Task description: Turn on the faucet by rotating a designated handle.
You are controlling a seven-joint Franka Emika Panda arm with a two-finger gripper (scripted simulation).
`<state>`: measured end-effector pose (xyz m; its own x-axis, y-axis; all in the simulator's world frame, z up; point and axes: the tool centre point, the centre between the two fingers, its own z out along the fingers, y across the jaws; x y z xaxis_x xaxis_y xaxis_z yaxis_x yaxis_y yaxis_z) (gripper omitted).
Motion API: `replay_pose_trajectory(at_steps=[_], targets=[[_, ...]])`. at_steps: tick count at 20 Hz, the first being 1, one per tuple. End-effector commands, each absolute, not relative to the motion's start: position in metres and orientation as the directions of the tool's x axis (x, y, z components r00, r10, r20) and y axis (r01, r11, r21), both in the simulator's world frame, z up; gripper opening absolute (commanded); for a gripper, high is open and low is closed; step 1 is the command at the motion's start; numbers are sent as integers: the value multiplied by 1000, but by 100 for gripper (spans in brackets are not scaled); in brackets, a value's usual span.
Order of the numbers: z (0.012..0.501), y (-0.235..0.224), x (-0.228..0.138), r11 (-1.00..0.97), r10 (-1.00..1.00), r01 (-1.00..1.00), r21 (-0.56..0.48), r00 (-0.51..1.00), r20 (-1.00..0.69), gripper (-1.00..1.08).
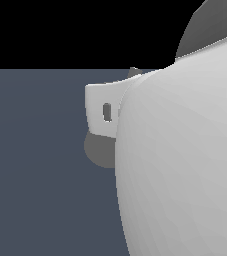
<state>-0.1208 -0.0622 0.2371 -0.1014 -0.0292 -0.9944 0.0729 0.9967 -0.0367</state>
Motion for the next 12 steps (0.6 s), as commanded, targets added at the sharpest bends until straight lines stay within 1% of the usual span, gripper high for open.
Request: replay_pose_trajectory(at_steps=[1, 12], targets=[[264, -19, -116, 1000, -11, 10, -11, -49, -999, -100], [284, 22, -114, 1000, -15, -13, -15, -5, -1000, -100]])
